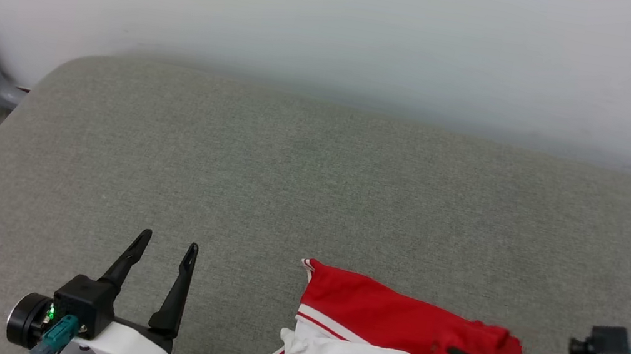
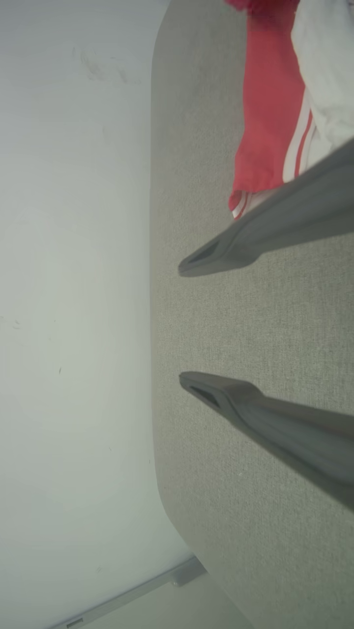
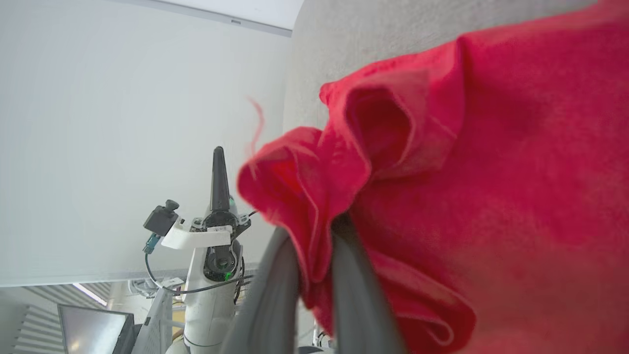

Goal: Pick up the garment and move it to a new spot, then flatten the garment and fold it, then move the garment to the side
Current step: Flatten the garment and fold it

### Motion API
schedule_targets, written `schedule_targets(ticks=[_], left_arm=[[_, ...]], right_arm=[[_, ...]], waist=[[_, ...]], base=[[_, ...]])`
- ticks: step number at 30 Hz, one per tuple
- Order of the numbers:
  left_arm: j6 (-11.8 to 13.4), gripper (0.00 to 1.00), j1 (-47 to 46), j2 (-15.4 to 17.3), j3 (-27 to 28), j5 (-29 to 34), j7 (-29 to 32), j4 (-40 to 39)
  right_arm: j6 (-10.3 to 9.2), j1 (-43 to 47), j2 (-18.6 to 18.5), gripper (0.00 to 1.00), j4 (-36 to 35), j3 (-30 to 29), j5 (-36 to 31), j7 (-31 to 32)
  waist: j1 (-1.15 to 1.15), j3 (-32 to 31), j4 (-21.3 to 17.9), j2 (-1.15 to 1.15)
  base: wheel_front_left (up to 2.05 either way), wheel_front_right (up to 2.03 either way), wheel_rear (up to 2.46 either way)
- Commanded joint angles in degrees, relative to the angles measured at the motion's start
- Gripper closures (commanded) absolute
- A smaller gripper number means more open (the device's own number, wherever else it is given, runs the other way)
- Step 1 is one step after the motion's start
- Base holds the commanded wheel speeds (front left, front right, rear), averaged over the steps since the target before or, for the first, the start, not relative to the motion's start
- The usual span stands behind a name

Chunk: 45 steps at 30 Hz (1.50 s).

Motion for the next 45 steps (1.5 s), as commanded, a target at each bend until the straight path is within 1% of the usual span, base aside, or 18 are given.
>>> schedule_targets(ticks=[1, 3, 7, 9, 13, 16, 17, 18, 19, 20, 21, 23, 27, 30, 34, 39, 42, 45], left_arm=[[-0.26, 0.00, -1.16, -0.41, -0.14, -0.18, -0.24, 0.01], [-0.52, 0.00, -1.74, -0.48, -0.24, -0.26, -0.24, 0.03], [-1.18, 0.00, -3.66, -1.25, -0.92, -0.10, -0.24, -0.02], [-1.38, 0.00, -4.60, -1.86, -1.17, -0.09, -0.24, 0.10], [-1.75, 0.00, -5.85, -2.63, -0.82, 0.05, -0.24, -0.18], [-2.10, 0.00, -6.27, -3.01, -0.28, 0.37, -0.24, -0.36], [-2.21, 0.00, -6.35, -3.15, -0.09, 0.50, -0.24, -0.39], [-2.17, 0.00, -6.38, -3.29, 0.09, 0.64, -0.24, -0.39], [-2.18, 0.00, -6.37, -3.44, 0.24, 0.67, -0.24, -0.37], [-2.27, 0.00, -6.36, -3.63, 0.31, 0.75, -0.24, -0.28], [-2.38, 0.00, -6.40, -3.76, 0.38, 0.91, -0.24, -0.18], [-2.62, 0.00, -6.67, -3.95, 0.42, 1.11, -0.24, -0.05], [-2.83, 0.00, -6.85, -4.15, 0.62, 1.56, -0.24, 0.18], [-3.09, 0.00, -6.88, -4.31, 0.60, 1.75, -0.24, 0.41], [-3.19, 0.00, -5.92, -4.33, 0.83, 2.11, -0.24, 0.66], [-3.29, 0.00, -5.02, -4.39, 1.22, 2.33, -0.24, 0.91], [-3.33, 0.00, -4.32, -4.41, 1.56, 2.63, -0.24, 1.08], [-3.25, 0.00, -3.80, -4.42, 2.01, 2.72, -0.24, 1.29]], right_arm=[[0.00, -0.49, 0.16, 1.00, 0.13, 1.51, 0.89, -1.02], [0.00, -1.27, 0.16, 1.00, 0.84, 5.72, 2.85, -3.23], [0.00, -3.03, 0.12, 1.00, 2.77, 12.46, 3.60, -9.13], [0.00, -3.91, 0.13, 1.00, 4.09, 15.60, 2.90, -11.38], [0.00, -5.72, 0.09, 1.00, 6.96, 19.75, 3.22, -16.02], [0.00, -6.85, 0.09, 1.00, 9.14, 21.56, 3.48, -19.57], [0.00, -7.19, 0.10, 0.96, 9.94, 22.04, 3.67, -20.84], [0.00, -7.45, 0.10, 0.59, 10.80, 22.61, 3.67, -21.78], [0.00, -7.75, 0.11, 0.44, 11.60, 23.45, 3.21, -22.49], [0.00, -8.05, 0.13, 0.12, 12.29, 24.05, 2.95, -23.18], [0.00, -8.36, 0.10, 0.00, 12.80, 24.45, 3.00, -23.96], [0.00, -8.90, 0.10, 0.00, 13.36, 25.42, 3.76, -24.98], [0.00, -9.80, 0.11, 0.00, 11.98, 26.88, 5.00, -26.89], [0.00, -10.07, -0.58, 0.00, 9.57, 27.74, 4.31, -28.15], [0.00, -9.97, -3.21, 0.00, 5.86, 29.01, 0.07, -31.64], [0.00, -9.41, -7.32, 0.00, 2.52, 28.33, -9.66, -40.12], [0.00, -8.42, -10.15, 0.00, 2.28, 26.05, -19.17, -46.33], [0.00, -6.79, -11.00, 0.00, 2.80, 21.58, -28.84, -50.99]], waist=[[0.00, 0.67, 0.84, 0.00], [0.00, 1.41, 1.57, 0.00], [0.00, 3.28, 3.58, 0.00], [0.00, 4.03, 4.58, 0.00], [0.00, 5.41, 5.58, 0.00], [0.00, 6.25, 5.74, 0.00], [0.00, 6.41, 5.72, 0.00], [0.00, 6.53, 5.66, 0.00], [0.00, 6.66, 5.58, 0.00], [0.00, 6.78, 5.49, 0.00], [0.00, 6.86, 5.40, 0.00], [0.00, 6.96, 5.22, 0.00], [0.00, 6.76, 4.78, 0.00], [0.00, 6.31, 4.62, 0.00], [0.00, 5.44, 4.06, 0.00], [0.00, 4.31, 3.15, 0.00], [0.00, 3.53, 2.31, 0.00], [0.00, 2.87, 1.38, 0.00]], base=[[0.00, 0.00, 0.00], [0.00, 0.00, 0.00], [0.00, 0.00, 0.00], [0.00, 0.00, 0.00], [0.00, 0.00, 0.00], [0.00, 0.00, 0.00], [0.00, 0.00, 0.00], [0.00, 0.00, 0.00], [0.00, 0.00, 0.00], [0.00, 0.00, 0.00], [0.00, 0.00, 0.00], [0.00, 0.00, 0.00], [0.00, 0.00, 0.00], [0.00, 0.00, 0.00], [0.00, 0.00, 0.00], [0.00, 0.00, 0.00], [0.00, 0.00, 0.00], [0.00, 0.00, 0.00]])
